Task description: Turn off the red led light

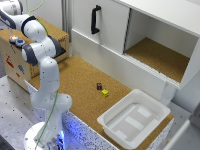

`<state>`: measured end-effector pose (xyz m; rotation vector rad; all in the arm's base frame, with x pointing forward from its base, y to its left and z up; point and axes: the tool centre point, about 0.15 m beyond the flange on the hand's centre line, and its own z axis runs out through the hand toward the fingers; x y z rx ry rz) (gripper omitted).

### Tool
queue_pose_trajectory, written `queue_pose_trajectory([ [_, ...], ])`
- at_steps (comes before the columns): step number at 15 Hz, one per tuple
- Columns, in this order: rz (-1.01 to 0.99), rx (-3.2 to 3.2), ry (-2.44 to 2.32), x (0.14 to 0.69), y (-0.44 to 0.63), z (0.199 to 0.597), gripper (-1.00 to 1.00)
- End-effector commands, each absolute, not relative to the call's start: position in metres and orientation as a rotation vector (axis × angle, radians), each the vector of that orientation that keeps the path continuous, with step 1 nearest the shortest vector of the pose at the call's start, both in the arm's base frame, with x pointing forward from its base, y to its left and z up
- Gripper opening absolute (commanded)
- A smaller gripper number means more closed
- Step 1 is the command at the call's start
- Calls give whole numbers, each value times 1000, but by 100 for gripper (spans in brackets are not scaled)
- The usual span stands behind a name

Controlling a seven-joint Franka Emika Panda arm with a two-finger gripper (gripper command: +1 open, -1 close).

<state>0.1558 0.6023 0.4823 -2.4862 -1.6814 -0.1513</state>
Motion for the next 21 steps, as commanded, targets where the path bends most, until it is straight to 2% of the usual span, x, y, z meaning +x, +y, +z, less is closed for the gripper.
queue_pose_trajectory([
  [1, 22, -2611, -1730, 173, 632, 459, -100],
  [4, 112, -2606, -1749, 165, 630, 436, -100],
  [5, 88, -2608, -1733, 164, 629, 440, -100],
  [9, -190, -2637, -1677, 164, 612, 516, -100],
  [10, -240, -2644, -1668, 162, 605, 533, 100],
  [12, -305, -2676, -1548, 173, 590, 546, 100],
  [18, -278, -2813, -1216, 208, 542, 522, 100],
  [21, -302, -2858, -1061, 222, 514, 522, 100],
])
